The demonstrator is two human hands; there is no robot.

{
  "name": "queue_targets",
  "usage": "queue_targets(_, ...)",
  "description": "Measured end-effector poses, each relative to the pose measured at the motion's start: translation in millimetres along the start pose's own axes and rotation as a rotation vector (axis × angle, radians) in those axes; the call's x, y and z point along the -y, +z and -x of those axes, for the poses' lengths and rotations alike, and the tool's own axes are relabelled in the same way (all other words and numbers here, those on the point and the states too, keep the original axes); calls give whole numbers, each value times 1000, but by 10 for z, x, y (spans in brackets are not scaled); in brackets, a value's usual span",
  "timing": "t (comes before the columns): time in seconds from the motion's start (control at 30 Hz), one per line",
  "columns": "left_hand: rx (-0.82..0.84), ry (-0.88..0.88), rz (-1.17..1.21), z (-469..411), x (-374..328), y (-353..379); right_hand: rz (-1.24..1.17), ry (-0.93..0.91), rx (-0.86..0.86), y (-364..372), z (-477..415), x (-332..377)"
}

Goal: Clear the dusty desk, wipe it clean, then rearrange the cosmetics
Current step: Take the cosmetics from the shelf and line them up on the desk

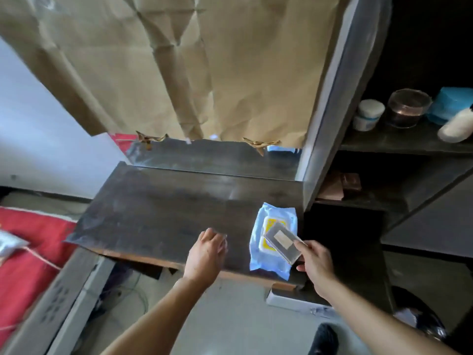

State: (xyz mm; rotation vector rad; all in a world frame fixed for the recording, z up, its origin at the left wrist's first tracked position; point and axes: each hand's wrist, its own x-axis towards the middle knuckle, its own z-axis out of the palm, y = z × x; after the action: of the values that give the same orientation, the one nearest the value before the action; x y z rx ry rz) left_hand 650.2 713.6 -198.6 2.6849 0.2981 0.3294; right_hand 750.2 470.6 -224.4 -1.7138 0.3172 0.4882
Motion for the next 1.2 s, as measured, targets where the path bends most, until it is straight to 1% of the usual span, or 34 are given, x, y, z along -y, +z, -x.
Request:
queue_targets(0.07,14,-85,4,225,319,-250,1,16,59,454,148,40)
queue_targets(0.2,-1,-172,-49,514,932,-642,54,-5,139,1216,352,157)
queue_targets(0.3,-17,-240,-61,548,1325,-836,89,-13,165,1645,367,266)
queue_targets(0.47,-62,-281,-48,407,1829,-1016,159,36,235,2309,84,475)
queue_targets(0.63,-31,-374,-54,13,2501,-1122,189,92,298,3161,-385,688)
queue_targets(0.8,-24,-433,-44,-548,3060,-1254,172,152,311,3957,-795,975)
queue_targets(0.9,23,-463,-43,-842,3343,-1255,205,198,308,4312,-970,1117)
queue_targets(1.03,89,-450,-18,-1217,3708,-1228,219,252,336,4744,-1175,1257)
queue_targets(1.2,191,-394,-25,-1759,4240,-1154,238,316,236,5184,-1418,1271)
